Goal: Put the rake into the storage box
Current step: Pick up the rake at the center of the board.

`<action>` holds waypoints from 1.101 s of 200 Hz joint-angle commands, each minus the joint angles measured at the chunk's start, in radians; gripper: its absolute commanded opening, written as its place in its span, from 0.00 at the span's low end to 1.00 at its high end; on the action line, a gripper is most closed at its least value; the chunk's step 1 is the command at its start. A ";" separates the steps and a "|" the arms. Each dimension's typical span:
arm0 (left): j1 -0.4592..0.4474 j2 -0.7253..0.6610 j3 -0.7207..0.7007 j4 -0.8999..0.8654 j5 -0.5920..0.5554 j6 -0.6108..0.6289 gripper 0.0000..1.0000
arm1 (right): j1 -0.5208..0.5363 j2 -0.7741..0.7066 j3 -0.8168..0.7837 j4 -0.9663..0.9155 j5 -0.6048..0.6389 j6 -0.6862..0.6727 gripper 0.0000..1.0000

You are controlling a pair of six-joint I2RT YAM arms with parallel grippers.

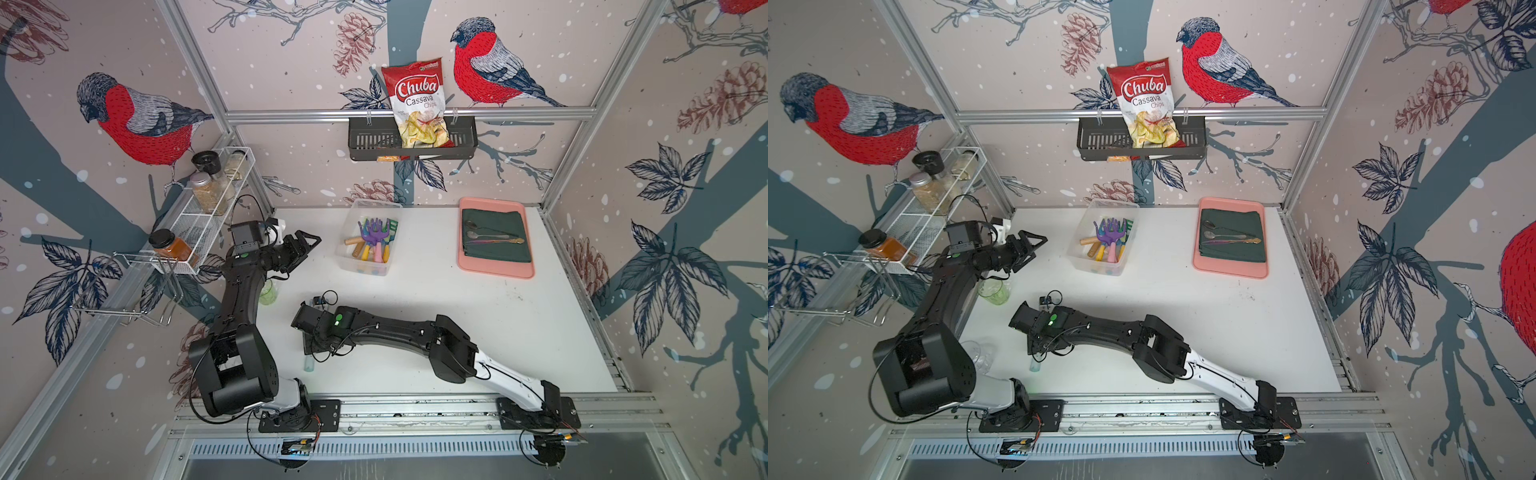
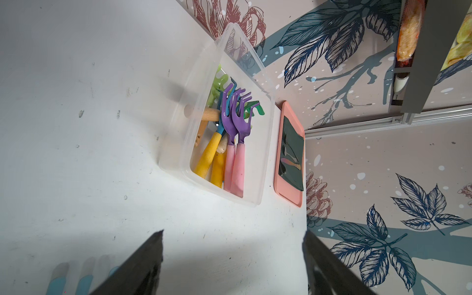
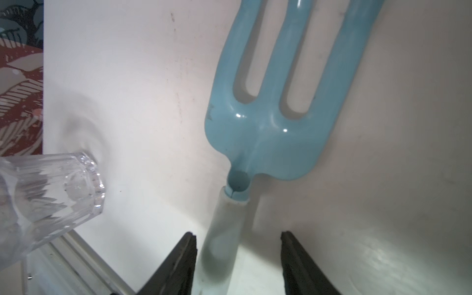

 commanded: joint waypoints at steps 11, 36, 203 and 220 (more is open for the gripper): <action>0.005 0.001 -0.017 0.037 0.017 0.016 0.85 | 0.003 0.019 -0.008 -0.220 0.098 -0.032 0.56; 0.005 0.003 -0.028 0.046 0.022 0.011 0.85 | 0.003 0.017 -0.008 -0.250 0.121 -0.039 0.54; -0.016 -0.026 -0.099 0.096 0.066 -0.031 0.80 | -0.117 -0.388 -0.624 0.120 -0.039 -0.053 0.13; -0.059 -0.034 -0.111 0.098 0.064 -0.037 0.80 | -0.147 -0.499 -0.725 0.192 -0.055 -0.047 0.13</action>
